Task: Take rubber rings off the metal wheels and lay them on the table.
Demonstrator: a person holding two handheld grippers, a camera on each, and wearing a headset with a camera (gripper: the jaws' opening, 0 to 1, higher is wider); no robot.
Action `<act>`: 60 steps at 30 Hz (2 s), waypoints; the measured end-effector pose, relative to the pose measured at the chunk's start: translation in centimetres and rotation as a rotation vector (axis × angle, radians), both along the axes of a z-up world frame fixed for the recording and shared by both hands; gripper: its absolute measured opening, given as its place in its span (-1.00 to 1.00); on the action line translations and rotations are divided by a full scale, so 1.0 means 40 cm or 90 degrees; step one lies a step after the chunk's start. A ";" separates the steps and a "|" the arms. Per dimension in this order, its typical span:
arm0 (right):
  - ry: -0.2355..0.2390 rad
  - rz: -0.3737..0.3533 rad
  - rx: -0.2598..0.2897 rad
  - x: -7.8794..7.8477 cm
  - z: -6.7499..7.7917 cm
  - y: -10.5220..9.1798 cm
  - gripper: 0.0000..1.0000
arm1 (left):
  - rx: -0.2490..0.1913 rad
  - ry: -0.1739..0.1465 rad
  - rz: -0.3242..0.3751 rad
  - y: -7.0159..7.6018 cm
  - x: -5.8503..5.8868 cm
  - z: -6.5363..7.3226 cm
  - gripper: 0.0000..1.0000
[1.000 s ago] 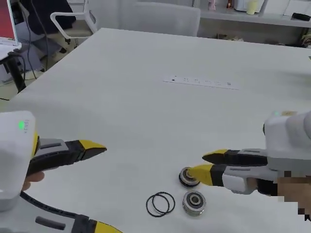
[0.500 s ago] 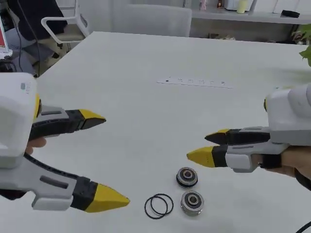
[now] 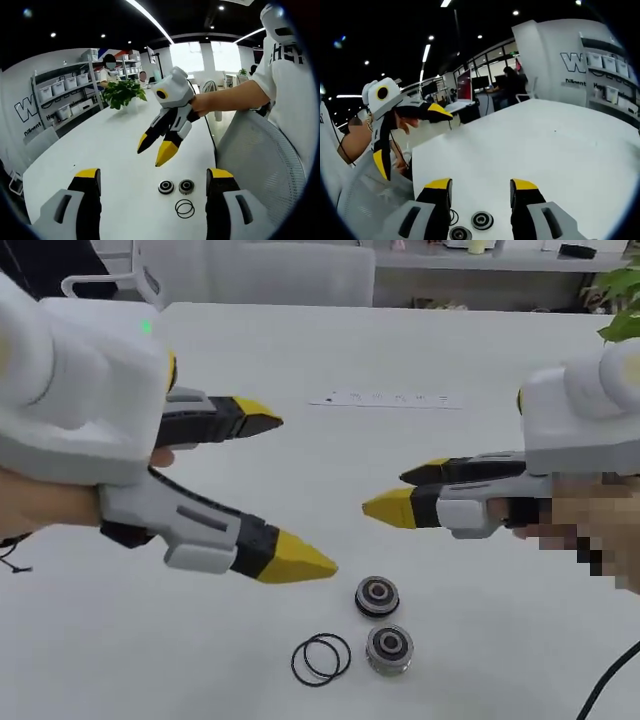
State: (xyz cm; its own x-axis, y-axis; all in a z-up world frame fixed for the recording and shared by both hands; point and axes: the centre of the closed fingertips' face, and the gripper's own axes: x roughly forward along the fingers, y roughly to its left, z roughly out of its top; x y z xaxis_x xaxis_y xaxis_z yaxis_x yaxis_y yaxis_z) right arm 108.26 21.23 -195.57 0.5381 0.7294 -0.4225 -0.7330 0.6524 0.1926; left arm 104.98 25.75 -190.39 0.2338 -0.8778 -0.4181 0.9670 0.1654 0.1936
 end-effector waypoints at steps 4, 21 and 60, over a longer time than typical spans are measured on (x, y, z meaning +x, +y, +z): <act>0.012 -0.003 0.024 -0.009 -0.029 -0.003 -0.12 | -0.013 -0.002 -0.007 -0.042 0.003 0.002 0.60; 0.012 0.049 -0.030 -0.029 -0.118 0.012 -0.22 | -0.113 0.003 0.032 -0.090 0.072 -0.056 0.14; 0.104 0.073 -0.109 -0.090 -0.284 -0.036 -0.39 | 0.054 0.098 0.018 -0.146 0.009 -0.373 -0.70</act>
